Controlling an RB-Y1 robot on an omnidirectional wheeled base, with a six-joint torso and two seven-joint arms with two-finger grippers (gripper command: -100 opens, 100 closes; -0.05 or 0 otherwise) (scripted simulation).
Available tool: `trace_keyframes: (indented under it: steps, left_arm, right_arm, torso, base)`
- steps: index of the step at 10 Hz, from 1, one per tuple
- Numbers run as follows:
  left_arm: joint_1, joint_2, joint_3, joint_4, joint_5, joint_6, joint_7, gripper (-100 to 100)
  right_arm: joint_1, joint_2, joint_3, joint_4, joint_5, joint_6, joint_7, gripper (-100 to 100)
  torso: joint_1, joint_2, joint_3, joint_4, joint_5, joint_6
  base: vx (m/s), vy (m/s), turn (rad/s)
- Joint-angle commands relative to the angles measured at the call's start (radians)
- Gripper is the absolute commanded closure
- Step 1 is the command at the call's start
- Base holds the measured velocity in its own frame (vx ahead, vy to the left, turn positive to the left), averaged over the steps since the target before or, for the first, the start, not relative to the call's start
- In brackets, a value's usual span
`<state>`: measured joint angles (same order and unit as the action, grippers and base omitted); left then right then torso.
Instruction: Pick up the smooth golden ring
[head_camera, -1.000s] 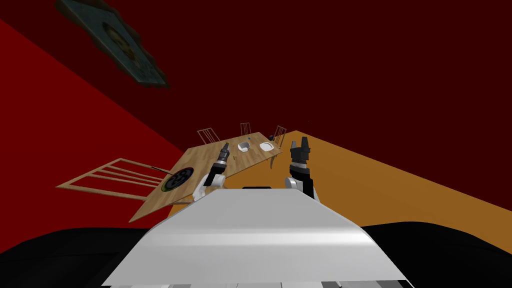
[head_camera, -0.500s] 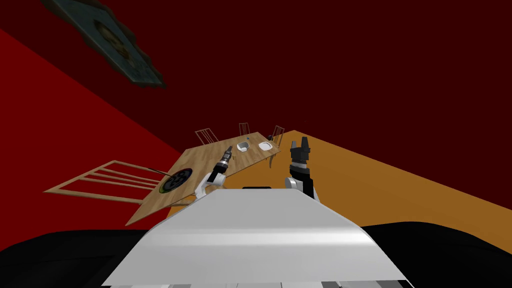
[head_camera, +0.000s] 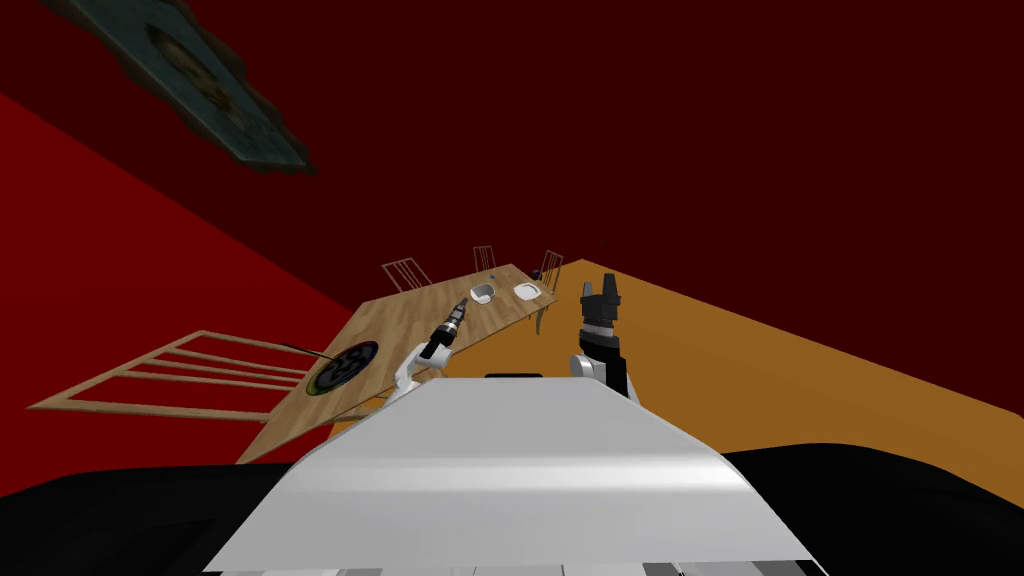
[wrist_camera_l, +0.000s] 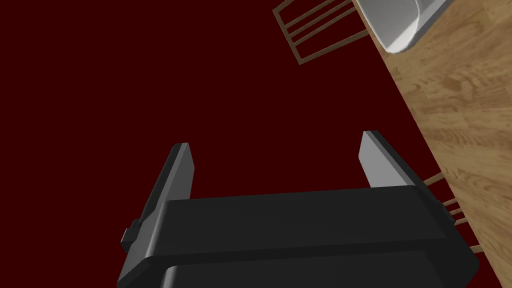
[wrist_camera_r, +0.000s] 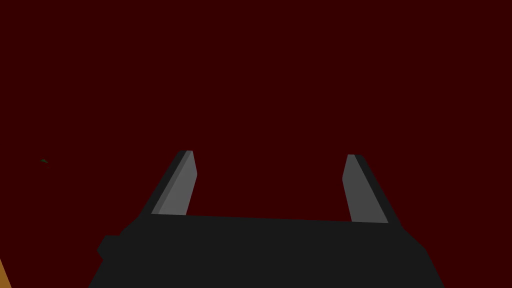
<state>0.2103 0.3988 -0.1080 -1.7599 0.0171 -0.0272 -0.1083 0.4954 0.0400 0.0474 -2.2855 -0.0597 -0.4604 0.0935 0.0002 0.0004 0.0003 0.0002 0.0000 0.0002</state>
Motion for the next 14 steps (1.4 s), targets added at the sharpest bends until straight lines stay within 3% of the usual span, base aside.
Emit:
trace_keyframes:
  steps: [1, 6, 8, 9, 11, 12, 14]
  left_arm:
    - [-0.014, 0.044, -0.014, 0.05, 0.001, 0.05, 0.005, -100]
    - [-0.038, 0.088, -0.033, 0.139, 0.0, 0.12, 0.006, -100]
    - [-0.057, 0.129, -0.05, 0.211, 0.0, 0.176, 0.005, -100]
    - [-0.057, 0.129, -0.05, 0.221, 0.0, 0.176, 0.005, -100]
    - [-0.072, 0.168, -0.066, 0.297, 0.002, 0.224, 0.002, -100]
    - [-0.072, 0.168, -0.066, 0.302, 0.002, 0.224, 0.002, -100]
    - [-0.082, 0.204, -0.079, 0.38, 0.006, 0.267, -0.003, -100]
  right_arm:
    - [0.0, 0.0, 0.0, 0.0, 0.0, 0.0, 0.0, 0]
    - [0.0, 0.0, 0.0, 0.0, 0.0, 0.0, 0.0, 0]
    - [0.0, 0.0, 0.0, 0.0, 0.0, 0.0, 0.0, 0]
    - [0.0, 0.0, 0.0, 0.0, 0.0, 0.0, 0.0, 0]
    - [0.0, 0.0, 0.0, 0.0, 0.0, 0.0, 0.0, 0]
    - [0.0, 0.0, 0.0, 0.0, 0.0, 0.0, 0.0, 0]
    - [0.0, 0.0, 0.0, 0.0, 0.0, 0.0, 0.0, 0]
  torso:
    - [0.0, 0.0, 0.0, 0.0, 0.0, 0.0]
    - [0.0, -0.001, -0.001, 0.0, 0.0, 0.0]
    - [0.0, -0.001, -0.001, 0.0, 0.0, 0.0]
    - [0.0, -0.002, -0.001, 0.0, 0.0, 0.0]
    - [0.0, -0.002, -0.001, 0.0, 0.0, 0.0]
    - [-0.001, -0.003, -0.002, -0.001, 0.0, 0.0]
    - [-0.001, -0.003, -0.002, -0.001, 0.0, 0.0]
  base:
    - [-0.011, -0.006, -0.132]
    - [0.003, -0.005, -0.076]
    - [0.016, -0.011, -0.158]
    - [0.017, -0.009, -0.077]
    - [0.028, -0.014, -0.174]
    - [0.029, -0.011, -0.053]
    - [0.039, -0.016, -0.196]
